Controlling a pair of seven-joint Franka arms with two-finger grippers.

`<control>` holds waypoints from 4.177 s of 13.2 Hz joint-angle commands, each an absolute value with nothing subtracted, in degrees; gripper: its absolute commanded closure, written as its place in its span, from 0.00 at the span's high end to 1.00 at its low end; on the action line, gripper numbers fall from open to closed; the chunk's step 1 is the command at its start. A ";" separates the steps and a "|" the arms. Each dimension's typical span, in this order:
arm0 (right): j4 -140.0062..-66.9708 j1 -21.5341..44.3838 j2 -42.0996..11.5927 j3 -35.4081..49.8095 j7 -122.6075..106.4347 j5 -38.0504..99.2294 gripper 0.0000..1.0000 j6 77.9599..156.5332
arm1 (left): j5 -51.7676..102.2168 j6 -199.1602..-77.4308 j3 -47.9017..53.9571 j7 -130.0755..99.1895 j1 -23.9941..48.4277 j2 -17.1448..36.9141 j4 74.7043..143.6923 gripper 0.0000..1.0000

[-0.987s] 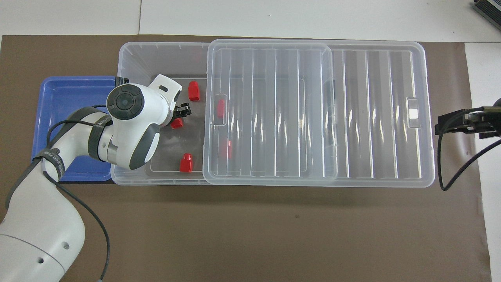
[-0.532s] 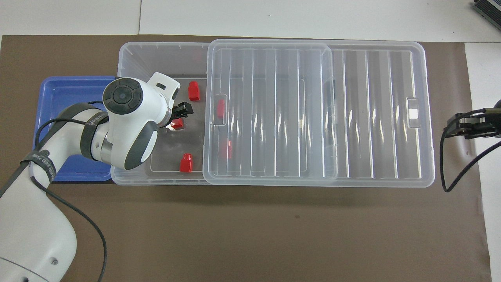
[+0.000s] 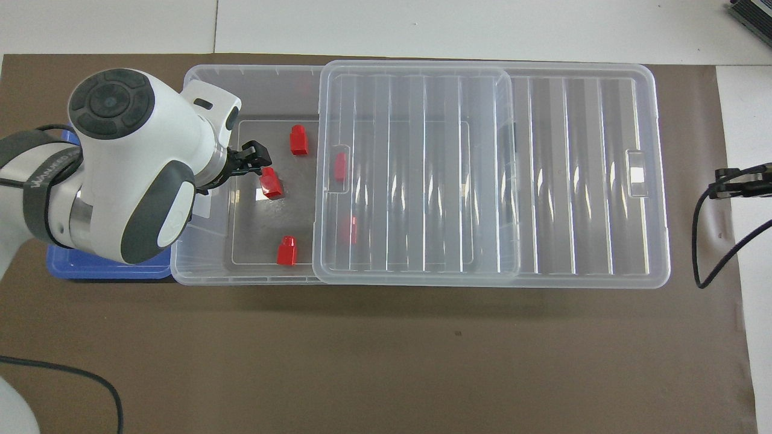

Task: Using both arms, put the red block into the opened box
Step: 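Lower the red block into the box and open the left gripper, then withdraw the left gripper while the right gripper reaches the lid, then slide the clear lid back over the box with the right gripper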

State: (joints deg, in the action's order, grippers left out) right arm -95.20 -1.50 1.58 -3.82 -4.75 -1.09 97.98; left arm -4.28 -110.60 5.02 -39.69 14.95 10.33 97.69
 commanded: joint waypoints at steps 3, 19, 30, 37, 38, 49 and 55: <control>-96.15 -6.15 -3.32 -3.60 -13.96 -1.05 0.00 107.11 | -3.25 -103.19 3.87 -34.14 11.88 5.90 94.57 1.00; -96.33 -0.89 -15.20 -2.99 -9.42 1.32 0.00 121.72 | -3.16 -96.24 3.87 -0.70 0.09 0.44 95.71 1.00; -97.21 7.38 -15.38 -2.90 -1.14 6.13 0.00 122.52 | 0.18 -96.77 3.78 0.09 -0.97 -0.35 97.47 1.00; -98.26 10.72 -14.94 -2.90 -1.14 10.01 0.00 122.17 | 0.18 -98.44 3.78 -0.35 -0.79 -0.35 97.56 1.00; -98.35 10.81 -14.85 -2.81 -1.14 10.11 0.00 122.17 | 0.18 -98.44 3.87 -0.44 -0.70 -0.35 97.56 1.00; -98.96 11.60 -14.59 -2.64 -1.32 10.55 0.00 121.99 | 0.18 -98.35 3.78 -0.09 -0.97 -0.35 97.47 1.00; -98.88 11.51 -14.59 -2.64 -1.41 10.72 0.00 121.64 | 0.18 -98.70 3.78 0.00 -0.97 -0.35 97.56 1.00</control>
